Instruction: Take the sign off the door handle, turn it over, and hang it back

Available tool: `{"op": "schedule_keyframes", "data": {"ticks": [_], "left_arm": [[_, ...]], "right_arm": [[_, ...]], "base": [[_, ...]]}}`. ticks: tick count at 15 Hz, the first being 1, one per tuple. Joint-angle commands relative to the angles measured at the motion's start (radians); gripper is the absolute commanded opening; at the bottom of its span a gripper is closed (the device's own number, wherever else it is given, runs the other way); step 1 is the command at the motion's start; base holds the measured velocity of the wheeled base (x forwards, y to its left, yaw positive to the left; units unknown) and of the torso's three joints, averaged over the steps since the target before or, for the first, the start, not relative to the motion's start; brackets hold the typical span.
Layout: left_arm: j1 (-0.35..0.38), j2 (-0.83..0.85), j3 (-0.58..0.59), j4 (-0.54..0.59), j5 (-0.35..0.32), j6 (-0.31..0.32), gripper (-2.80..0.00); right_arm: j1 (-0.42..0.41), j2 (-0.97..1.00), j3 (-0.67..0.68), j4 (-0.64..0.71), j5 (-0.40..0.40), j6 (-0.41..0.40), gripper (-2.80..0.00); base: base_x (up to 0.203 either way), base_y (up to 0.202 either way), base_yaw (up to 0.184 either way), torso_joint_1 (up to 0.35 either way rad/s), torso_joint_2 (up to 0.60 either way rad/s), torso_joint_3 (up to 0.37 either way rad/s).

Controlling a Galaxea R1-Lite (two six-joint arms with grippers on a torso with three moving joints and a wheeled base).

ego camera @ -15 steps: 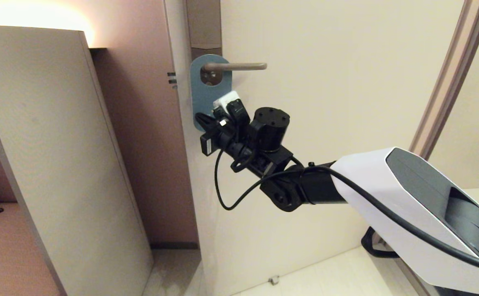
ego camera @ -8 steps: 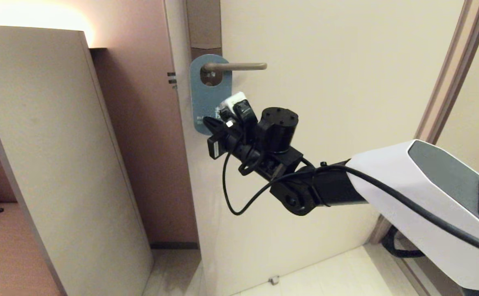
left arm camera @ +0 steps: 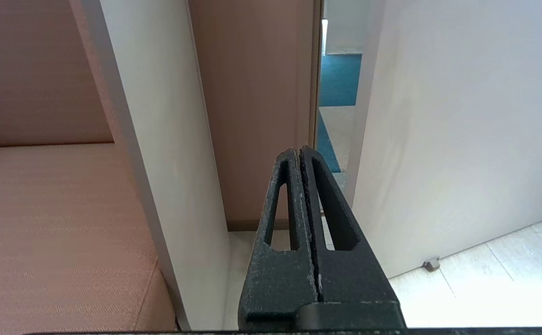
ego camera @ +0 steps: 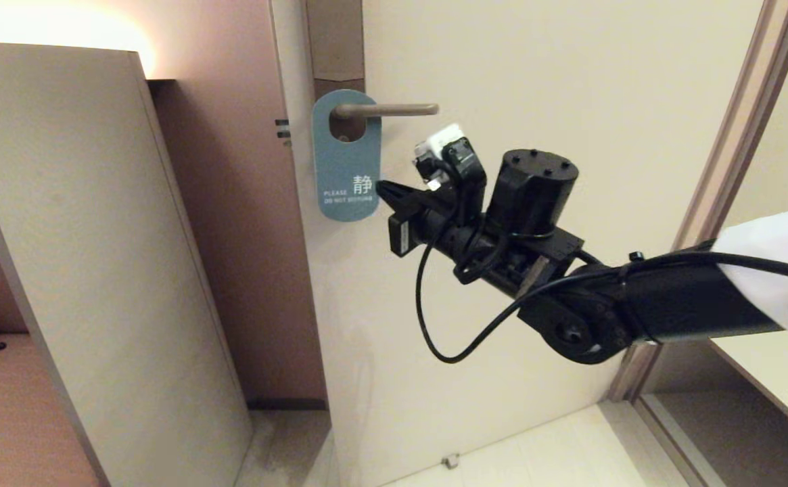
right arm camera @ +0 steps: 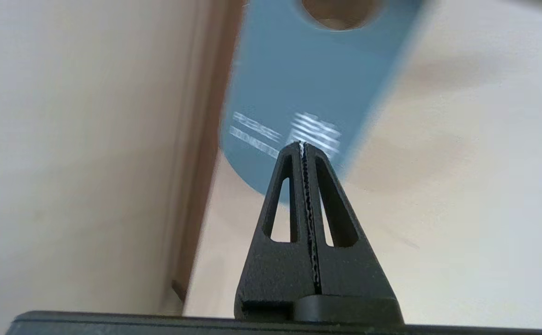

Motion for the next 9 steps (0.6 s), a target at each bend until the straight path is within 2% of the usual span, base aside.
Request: {"op": "schedule_keyframes", "data": {"ticks": [1, 3, 9], "left_arm": [[0.001, 0.000, 0.000, 0.000, 0.000, 0.000, -2.80], [-0.001, 0.000, 0.000, 0.000, 0.000, 0.000, -2.80], [0.001, 0.000, 0.000, 0.000, 0.000, 0.000, -2.80]], "right_arm": [[-0.026, -0.131, 0.107, -0.003, -0.009, -0.005, -2.80], [-0.088, -0.205, 0.172, 0.019, -0.012, -0.006, -2.80], [-0.339, -0.414, 0.408, 0.055, -0.003, 0.001, -2.80]], "base": [[0.000, 0.000, 0.000, 0.000, 0.00, 0.000], [0.000, 0.000, 0.000, 0.000, 0.00, 0.000], [0.000, 0.000, 0.000, 0.000, 0.00, 0.000]]}}
